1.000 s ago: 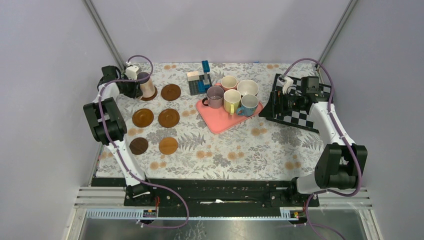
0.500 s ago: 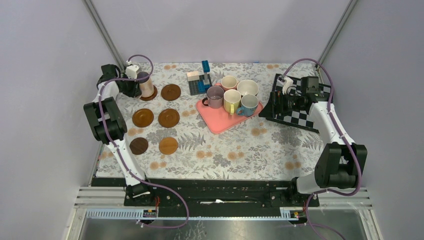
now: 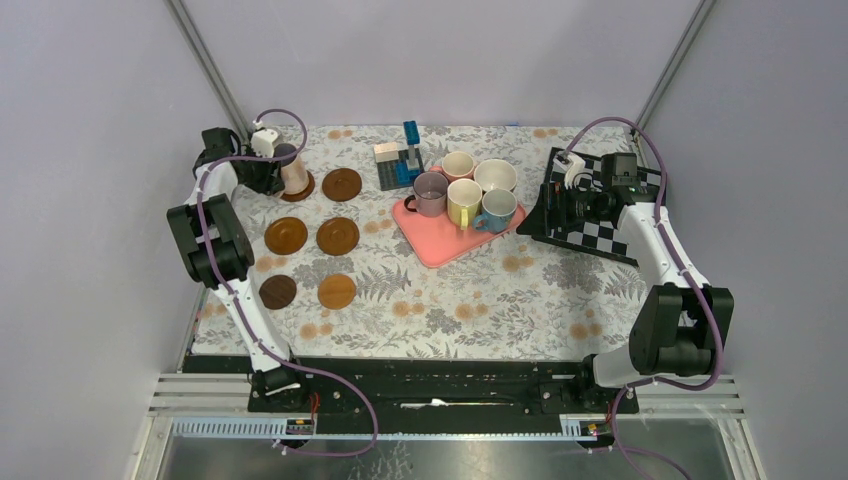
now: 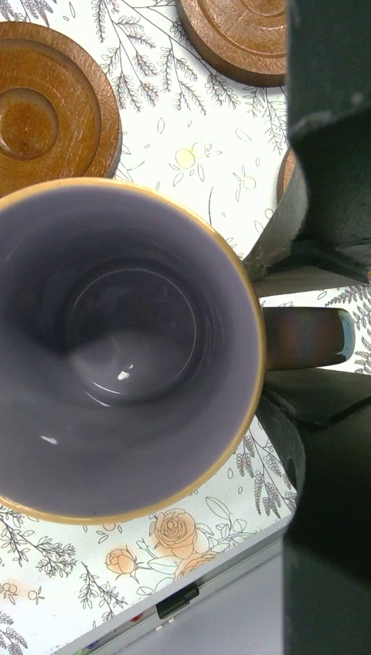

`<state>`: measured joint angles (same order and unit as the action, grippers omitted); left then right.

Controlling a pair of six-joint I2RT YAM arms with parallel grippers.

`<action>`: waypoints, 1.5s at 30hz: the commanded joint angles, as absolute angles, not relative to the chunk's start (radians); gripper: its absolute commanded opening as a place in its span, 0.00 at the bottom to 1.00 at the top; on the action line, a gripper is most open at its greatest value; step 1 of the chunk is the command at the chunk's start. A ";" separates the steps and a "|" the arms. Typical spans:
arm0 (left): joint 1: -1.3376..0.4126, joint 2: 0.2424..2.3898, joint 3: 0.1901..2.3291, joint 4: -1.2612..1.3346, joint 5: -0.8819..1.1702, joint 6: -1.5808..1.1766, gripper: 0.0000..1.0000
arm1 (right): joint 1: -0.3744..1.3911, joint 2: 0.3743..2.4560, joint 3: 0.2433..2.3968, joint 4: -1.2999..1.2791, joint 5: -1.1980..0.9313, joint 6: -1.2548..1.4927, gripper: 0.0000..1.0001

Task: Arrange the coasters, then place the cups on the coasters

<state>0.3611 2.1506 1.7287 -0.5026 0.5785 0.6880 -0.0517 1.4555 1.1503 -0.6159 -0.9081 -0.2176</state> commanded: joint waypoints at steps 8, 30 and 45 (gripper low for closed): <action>0.370 2.099 1.781 -0.480 0.594 0.714 0.47 | -0.055 1.457 1.175 -0.624 -0.938 -0.240 0.98; 0.376 1.838 1.758 -0.575 0.588 0.554 0.99 | -0.055 1.422 1.176 -0.625 -0.928 -0.242 0.99; 0.038 1.661 1.677 -0.707 0.477 0.481 0.99 | -0.055 1.403 1.173 -0.616 -0.895 -0.244 0.98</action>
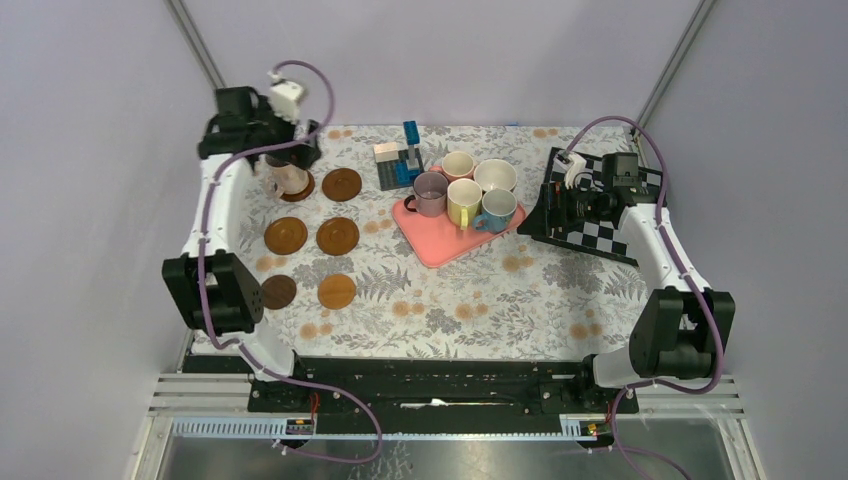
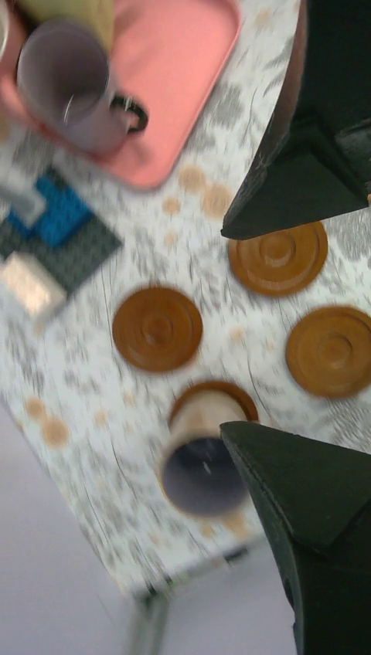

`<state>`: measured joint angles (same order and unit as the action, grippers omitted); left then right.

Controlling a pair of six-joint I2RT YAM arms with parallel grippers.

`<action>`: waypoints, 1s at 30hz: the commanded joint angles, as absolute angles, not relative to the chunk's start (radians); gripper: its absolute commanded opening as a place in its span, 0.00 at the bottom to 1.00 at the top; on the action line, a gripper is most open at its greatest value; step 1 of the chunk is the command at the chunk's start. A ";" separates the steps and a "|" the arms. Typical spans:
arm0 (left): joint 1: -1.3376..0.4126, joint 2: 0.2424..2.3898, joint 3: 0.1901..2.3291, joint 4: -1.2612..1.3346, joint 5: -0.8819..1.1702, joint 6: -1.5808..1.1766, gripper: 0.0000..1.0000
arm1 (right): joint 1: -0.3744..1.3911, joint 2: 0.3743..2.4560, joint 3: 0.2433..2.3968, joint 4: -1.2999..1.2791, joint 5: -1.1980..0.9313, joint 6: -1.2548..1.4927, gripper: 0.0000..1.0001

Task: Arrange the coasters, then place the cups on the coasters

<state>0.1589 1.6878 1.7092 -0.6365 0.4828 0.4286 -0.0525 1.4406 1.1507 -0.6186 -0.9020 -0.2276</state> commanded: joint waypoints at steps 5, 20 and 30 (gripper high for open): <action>-0.083 1.719 1.653 -0.687 0.544 0.466 0.99 | -0.055 1.391 1.155 -0.609 -0.871 -0.251 0.98; -0.300 2.023 1.741 -0.597 0.454 0.371 0.74 | -0.055 1.386 1.133 -0.591 -0.845 -0.258 0.98; -0.379 2.113 1.803 -0.575 0.416 0.377 0.57 | -0.055 1.383 1.134 -0.588 -0.840 -0.261 0.98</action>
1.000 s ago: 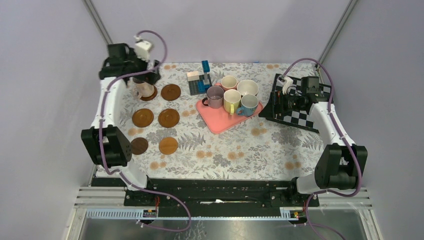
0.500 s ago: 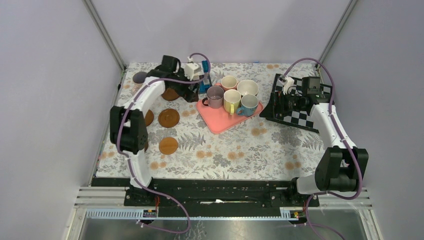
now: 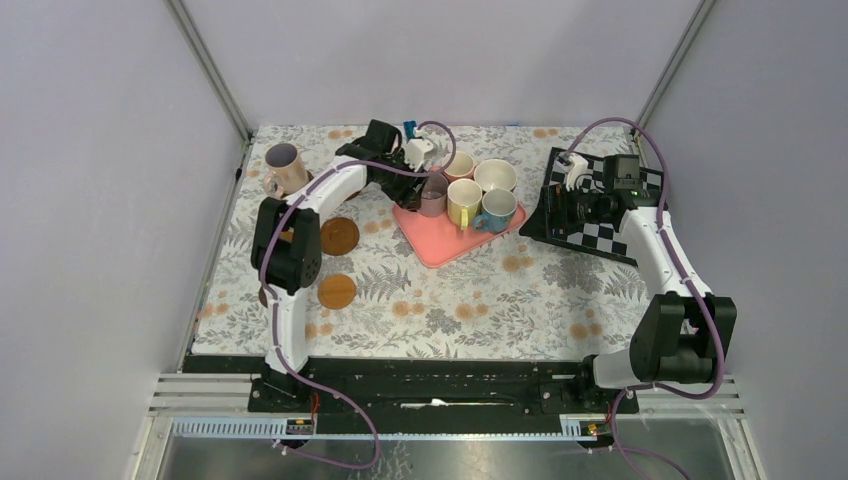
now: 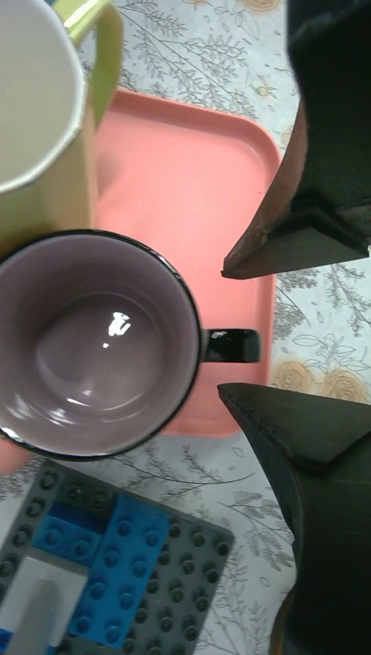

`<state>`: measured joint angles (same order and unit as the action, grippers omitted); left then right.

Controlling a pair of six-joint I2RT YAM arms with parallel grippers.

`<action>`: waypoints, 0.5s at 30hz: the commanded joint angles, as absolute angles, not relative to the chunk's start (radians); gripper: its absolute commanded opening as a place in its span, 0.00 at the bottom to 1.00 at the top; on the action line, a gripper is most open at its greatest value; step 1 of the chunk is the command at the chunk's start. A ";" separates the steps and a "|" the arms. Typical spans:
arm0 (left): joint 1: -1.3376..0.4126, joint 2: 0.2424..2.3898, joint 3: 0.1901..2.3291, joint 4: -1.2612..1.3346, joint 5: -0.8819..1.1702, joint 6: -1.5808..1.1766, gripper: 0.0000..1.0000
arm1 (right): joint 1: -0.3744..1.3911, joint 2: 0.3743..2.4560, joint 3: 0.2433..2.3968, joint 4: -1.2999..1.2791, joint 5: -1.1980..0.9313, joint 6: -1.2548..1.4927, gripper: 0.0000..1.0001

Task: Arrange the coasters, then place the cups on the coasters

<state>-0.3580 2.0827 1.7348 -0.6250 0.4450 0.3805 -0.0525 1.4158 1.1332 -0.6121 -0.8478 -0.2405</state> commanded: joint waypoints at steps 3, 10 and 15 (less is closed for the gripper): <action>-0.389 2.142 1.827 -0.576 0.401 0.371 0.51 | -0.055 1.382 1.136 -0.589 -0.841 -0.262 0.98; -0.412 2.167 1.836 -0.578 0.370 0.378 0.45 | -0.055 1.378 1.135 -0.589 -0.841 -0.264 0.98; -0.416 2.194 1.844 -0.542 0.307 0.348 0.37 | -0.055 1.379 1.135 -0.589 -0.837 -0.266 0.98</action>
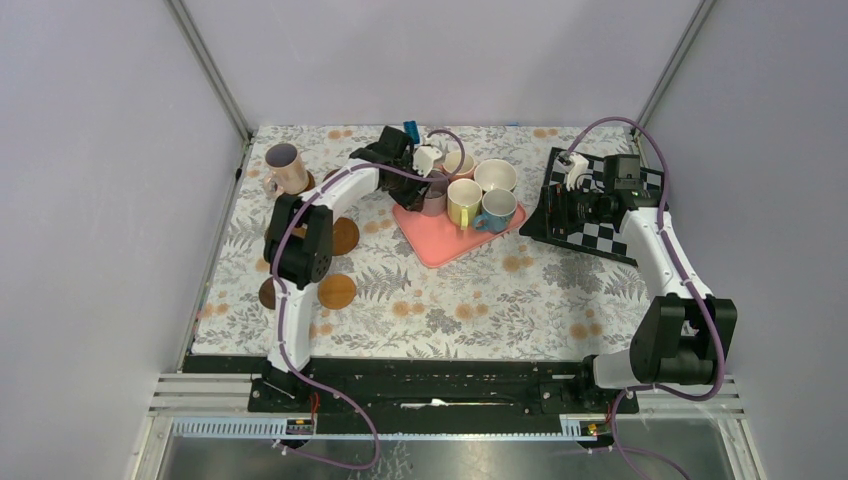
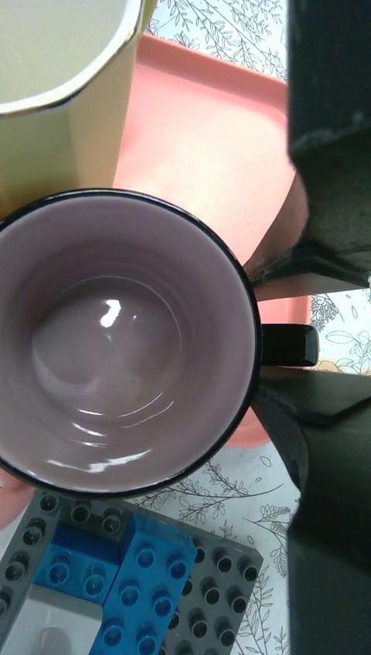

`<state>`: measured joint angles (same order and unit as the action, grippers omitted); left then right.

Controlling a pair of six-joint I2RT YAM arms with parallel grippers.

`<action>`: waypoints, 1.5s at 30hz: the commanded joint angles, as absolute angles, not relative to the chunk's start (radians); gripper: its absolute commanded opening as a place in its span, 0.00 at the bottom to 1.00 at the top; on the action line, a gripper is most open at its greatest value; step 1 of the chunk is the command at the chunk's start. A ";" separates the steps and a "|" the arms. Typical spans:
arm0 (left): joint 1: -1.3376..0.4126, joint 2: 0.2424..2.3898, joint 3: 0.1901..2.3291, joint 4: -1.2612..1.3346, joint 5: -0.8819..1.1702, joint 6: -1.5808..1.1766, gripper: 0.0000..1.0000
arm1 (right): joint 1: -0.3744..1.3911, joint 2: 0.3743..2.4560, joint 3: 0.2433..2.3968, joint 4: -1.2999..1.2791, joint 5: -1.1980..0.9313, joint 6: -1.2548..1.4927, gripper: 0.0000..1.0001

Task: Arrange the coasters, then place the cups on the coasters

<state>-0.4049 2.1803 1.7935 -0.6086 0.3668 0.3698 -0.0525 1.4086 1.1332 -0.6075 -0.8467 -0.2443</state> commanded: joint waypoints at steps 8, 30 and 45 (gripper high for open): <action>-0.416 2.174 1.838 -0.529 0.369 0.306 0.21 | -0.055 1.382 1.135 -0.589 -0.834 -0.267 0.98; -0.402 1.898 1.553 -0.430 0.352 0.273 0.00 | -0.055 1.371 1.131 -0.588 -0.834 -0.267 0.98; -0.337 1.721 1.329 -0.152 0.382 0.207 0.00 | -0.055 1.372 1.126 -0.584 -0.827 -0.267 0.98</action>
